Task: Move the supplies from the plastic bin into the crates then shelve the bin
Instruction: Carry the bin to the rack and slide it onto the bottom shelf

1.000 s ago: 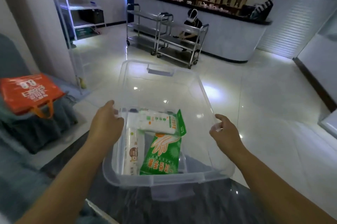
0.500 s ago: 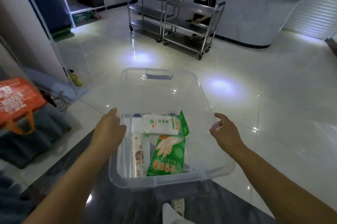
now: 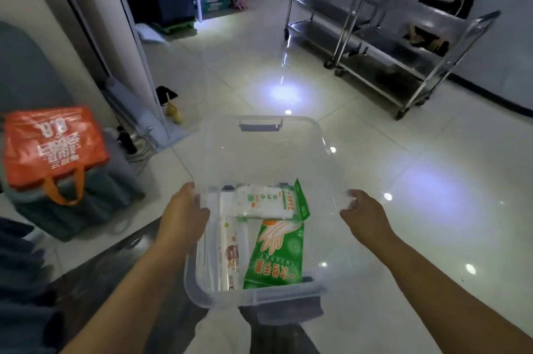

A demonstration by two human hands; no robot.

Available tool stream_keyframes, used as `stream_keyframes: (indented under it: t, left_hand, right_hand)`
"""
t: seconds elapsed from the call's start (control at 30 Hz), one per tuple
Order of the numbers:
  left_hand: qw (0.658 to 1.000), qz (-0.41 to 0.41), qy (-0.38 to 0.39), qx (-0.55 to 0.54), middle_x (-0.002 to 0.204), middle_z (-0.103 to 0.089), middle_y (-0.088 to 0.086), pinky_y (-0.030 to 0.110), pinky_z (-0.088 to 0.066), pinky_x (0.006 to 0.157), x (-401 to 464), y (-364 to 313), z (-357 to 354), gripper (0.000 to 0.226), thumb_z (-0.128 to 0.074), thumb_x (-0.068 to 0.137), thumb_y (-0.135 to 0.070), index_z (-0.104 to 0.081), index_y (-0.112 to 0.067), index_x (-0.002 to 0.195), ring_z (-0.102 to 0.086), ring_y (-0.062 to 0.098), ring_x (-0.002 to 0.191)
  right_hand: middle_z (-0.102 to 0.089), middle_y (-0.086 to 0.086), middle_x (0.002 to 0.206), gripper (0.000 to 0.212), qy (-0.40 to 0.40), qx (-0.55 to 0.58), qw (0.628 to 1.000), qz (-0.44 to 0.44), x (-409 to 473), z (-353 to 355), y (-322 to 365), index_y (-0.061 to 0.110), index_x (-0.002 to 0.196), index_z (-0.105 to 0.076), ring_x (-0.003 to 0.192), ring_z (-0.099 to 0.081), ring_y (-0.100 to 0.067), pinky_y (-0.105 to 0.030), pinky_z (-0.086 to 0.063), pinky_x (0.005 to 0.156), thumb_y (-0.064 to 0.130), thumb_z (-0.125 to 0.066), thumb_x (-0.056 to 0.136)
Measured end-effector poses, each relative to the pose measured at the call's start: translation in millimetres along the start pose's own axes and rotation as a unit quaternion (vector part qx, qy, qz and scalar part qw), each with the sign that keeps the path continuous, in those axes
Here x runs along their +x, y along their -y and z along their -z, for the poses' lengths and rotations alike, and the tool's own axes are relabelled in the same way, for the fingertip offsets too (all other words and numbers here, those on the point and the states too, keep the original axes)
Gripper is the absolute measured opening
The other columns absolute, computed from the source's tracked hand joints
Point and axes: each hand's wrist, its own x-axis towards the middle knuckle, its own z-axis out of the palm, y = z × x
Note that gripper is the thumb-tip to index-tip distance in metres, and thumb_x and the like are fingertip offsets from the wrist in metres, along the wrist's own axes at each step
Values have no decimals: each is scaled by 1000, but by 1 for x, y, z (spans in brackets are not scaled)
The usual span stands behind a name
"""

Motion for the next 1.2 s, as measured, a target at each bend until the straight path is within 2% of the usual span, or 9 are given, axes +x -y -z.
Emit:
stream_keyframes:
  t: [0.17, 0.37, 0.43, 0.5, 0.7, 0.8, 0.93, 1.07, 1.2]
  left_hand:
    - [999, 40, 23, -3, 124, -55, 7, 34, -48, 79, 149, -29, -14, 67, -64, 82, -12, -32, -13, 141, -53, 21, 92]
    - [998, 39, 30, 33, 120, -58, 12, 30, -39, 78, 313, -102, 3, 60, -65, 80, -8, -41, -3, 135, -50, 21, 92]
    - [998, 33, 22, 38, 116, -59, 14, 34, -41, 82, 359, -127, 5, 53, -64, 78, -6, -46, -1, 128, -54, 26, 96]
    - [998, 33, 27, 37, 115, -60, 16, 37, -43, 86, 403, -149, 1, 52, -64, 78, -6, -48, 1, 126, -56, 30, 100]
    - [999, 40, 30, 20, 117, -57, 12, 24, -36, 60, 544, -206, -32, 58, -64, 80, -6, -41, -1, 133, -49, 19, 85]
    - [998, 50, 14, 25, 107, -58, 12, 21, -31, 50, 625, -239, -49, 39, -62, 79, -4, -52, 0, 116, -48, 17, 77]
    - [998, 63, -15, 27, 91, -56, 11, 19, -32, 48, 723, -293, -56, 19, -62, 78, -5, -53, -2, 95, -49, 17, 68]
    - [996, 76, -36, 7, 88, -54, 6, 20, -30, 47, 807, -334, -52, 16, -62, 80, -5, -52, -3, 92, -46, 9, 63]
    - [995, 77, -66, 11, 90, -56, 10, 20, -31, 49, 898, -360, -50, 14, -60, 81, -4, -54, -1, 93, -49, 15, 68]
  right_hand:
    - [-55, -2, 90, 47, 3, 4, 1000, -15, 132, -31, 49, 12, 126, -52, 87, -55, -20, -28, -43, 78, 10, -62, 80]
    - [-52, 3, 79, 41, 8, 19, 999, -34, 283, -38, 139, 8, 118, -56, 79, -53, -17, -24, -40, 70, 9, -65, 78]
    - [-52, 4, 79, 39, 7, 19, 999, -35, 328, -37, 163, 8, 116, -56, 75, -53, -14, -21, -39, 62, 9, -66, 78]
    - [-53, 3, 80, 39, 5, 22, 999, -41, 373, -37, 180, 8, 116, -56, 74, -54, -14, -22, -40, 64, 9, -65, 78]
    - [-55, -2, 86, 40, 12, 23, 999, -32, 537, -49, 217, 7, 118, -55, 81, -55, -19, -26, -42, 74, 10, -66, 79]
    - [-55, -3, 87, 40, 22, 44, 999, -15, 631, -55, 242, 6, 118, -55, 82, -55, -20, -26, -42, 74, 9, -65, 80]
    - [-52, 3, 76, 36, 32, 60, 998, 8, 756, -50, 294, 5, 113, -58, 69, -52, -15, -24, -39, 68, 4, -64, 77]
    - [-50, 6, 74, 34, 56, 55, 996, 42, 867, -46, 355, 6, 112, -57, 66, -50, -12, -24, -40, 64, 4, -63, 78]
    - [-51, 4, 70, 32, 77, 55, 994, 60, 969, -59, 411, 9, 110, -57, 62, -50, -10, -20, -40, 55, 2, -62, 78]
